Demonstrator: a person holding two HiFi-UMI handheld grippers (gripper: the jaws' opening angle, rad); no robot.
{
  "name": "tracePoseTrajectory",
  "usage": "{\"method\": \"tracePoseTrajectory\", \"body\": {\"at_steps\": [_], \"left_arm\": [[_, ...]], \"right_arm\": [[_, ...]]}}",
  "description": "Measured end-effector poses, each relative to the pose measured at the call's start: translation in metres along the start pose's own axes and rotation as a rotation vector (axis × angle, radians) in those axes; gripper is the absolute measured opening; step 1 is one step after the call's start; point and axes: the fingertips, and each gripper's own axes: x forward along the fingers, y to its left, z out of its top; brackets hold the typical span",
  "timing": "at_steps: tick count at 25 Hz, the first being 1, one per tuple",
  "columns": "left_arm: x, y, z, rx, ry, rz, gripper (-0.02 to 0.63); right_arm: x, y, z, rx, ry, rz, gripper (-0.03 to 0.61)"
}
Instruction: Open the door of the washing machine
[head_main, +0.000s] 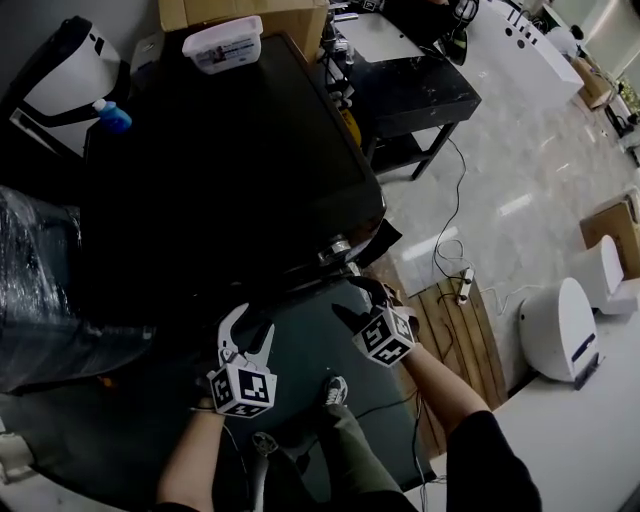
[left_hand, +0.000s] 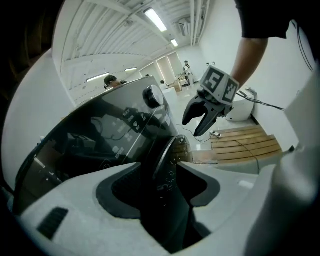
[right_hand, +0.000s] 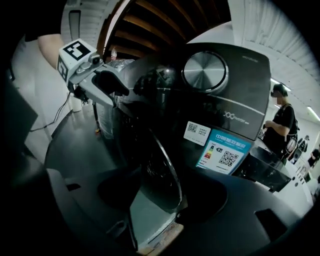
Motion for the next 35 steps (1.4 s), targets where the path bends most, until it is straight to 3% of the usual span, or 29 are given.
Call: {"method": "tracePoseTrajectory", "body": {"at_steps": [13,15,17,21,24,35], "left_arm": [[0.036,-0.016,-0.002,0.102,0.096,-0.054,0.218],[0.039,-0.014,-0.003,0.111,0.101,-0.048,0.218],[0.043,-0.012,-0.003,0.127,0.104,-0.037,0.218],[0.045,-0.01,-0.002,0.121,0.097,-0.006,0.215],[0.044,-0.008,0.001,0.069,0.094,0.006,0.173],[0.039,-0.015,0.004,0.049,0.062,0.009,0.147]], "right_arm": [[0.05,0.006,-0.02,-0.268,0.059,0.143,0.256],[0.055,0.006,-0.018,-0.293,0.056,0.14,0.247],[0.058,0.003,-0.018,-0.322,0.05,0.125,0.198],[0.063,0.003,-0.024,-0.383,0.05,0.083,0.195],[0.063,0.002,-0.025,-0.374,0.053,0.056,0.184],[0.058,0.005,-0.028,-0.283,0.053,0.032,0.176]]}}
